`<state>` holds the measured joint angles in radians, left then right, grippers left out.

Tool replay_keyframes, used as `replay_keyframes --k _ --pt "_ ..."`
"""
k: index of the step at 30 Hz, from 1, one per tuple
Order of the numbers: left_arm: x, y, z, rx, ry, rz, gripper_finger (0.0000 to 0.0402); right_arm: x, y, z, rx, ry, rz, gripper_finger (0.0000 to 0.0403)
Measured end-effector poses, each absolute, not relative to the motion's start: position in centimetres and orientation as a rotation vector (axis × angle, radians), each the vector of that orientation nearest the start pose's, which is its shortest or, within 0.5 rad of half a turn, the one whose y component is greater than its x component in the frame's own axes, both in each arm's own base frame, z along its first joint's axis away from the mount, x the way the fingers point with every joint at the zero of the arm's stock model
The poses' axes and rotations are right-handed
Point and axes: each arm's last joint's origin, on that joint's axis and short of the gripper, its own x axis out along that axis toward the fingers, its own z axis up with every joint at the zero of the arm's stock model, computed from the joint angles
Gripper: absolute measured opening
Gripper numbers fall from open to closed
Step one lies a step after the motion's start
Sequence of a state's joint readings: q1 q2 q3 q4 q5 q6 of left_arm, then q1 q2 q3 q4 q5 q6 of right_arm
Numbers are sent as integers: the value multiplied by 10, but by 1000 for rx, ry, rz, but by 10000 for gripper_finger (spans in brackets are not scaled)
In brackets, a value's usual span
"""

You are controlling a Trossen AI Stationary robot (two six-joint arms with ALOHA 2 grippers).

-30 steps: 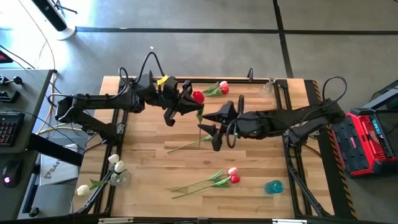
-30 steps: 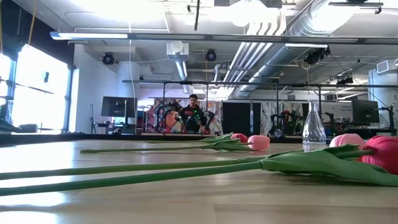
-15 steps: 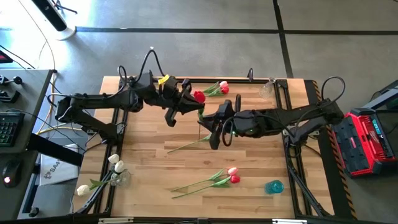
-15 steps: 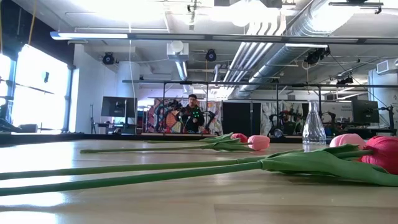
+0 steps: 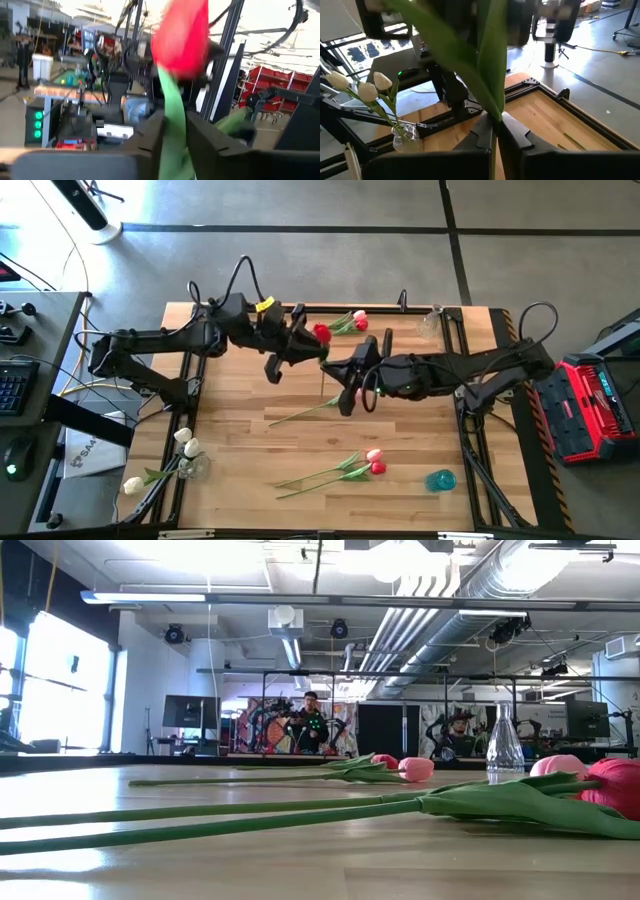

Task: Sort flowers into vase by color
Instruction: Put the middle red flower into the blue vase

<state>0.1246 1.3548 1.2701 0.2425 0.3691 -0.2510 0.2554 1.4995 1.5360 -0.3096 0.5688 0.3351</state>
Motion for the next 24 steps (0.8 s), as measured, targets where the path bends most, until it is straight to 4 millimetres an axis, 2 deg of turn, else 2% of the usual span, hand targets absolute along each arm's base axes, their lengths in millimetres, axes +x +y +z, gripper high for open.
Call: replay_keyframes --k 5,9,13,20,24 --pt "298 31 417 -213 -96 -250 145 315 66 421 227 169 -346 1" --pt "282 36 425 -179 -96 -223 171 307 64 427 216 161 -343 1" --pt "261 39 434 -157 -83 -186 170 305 64 428 206 172 -336 0" --pt "223 44 444 -123 -41 -78 143 298 66 430 202 192 -316 0" --pt "219 46 443 -129 -19 -61 119 291 65 436 207 173 -309 0"
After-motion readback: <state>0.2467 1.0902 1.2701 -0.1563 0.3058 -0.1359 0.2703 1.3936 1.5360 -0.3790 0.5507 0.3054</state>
